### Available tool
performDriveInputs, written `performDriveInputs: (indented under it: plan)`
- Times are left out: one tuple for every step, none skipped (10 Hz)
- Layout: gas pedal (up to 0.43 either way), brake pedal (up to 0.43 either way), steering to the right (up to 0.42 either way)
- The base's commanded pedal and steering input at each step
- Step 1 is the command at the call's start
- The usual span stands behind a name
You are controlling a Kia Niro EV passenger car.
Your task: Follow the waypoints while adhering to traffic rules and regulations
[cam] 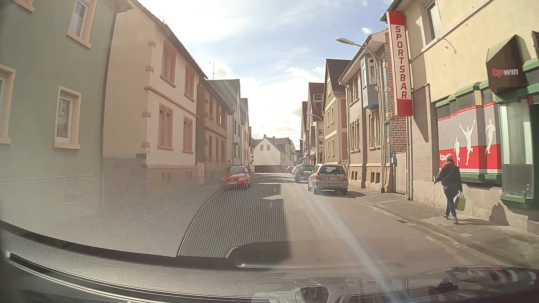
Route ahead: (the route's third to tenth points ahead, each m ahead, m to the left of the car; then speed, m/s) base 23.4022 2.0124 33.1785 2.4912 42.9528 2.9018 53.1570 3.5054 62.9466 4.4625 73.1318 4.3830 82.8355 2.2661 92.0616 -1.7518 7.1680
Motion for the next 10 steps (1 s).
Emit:
performDriveInputs:
  plan:
    - [0.110,0.000,-0.020]
    - [0.110,0.000,-0.020]
    - [0.110,0.000,-0.020]
    - [0.110,0.000,-0.020]
    - [0.110,0.000,-0.019]
    - [0.110,0.000,-0.019]
    - [0.110,0.000,-0.019]
    - [0.118,0.000,-0.018]
    - [0.118,0.000,-0.017]
    - [0.118,0.000,-0.014]
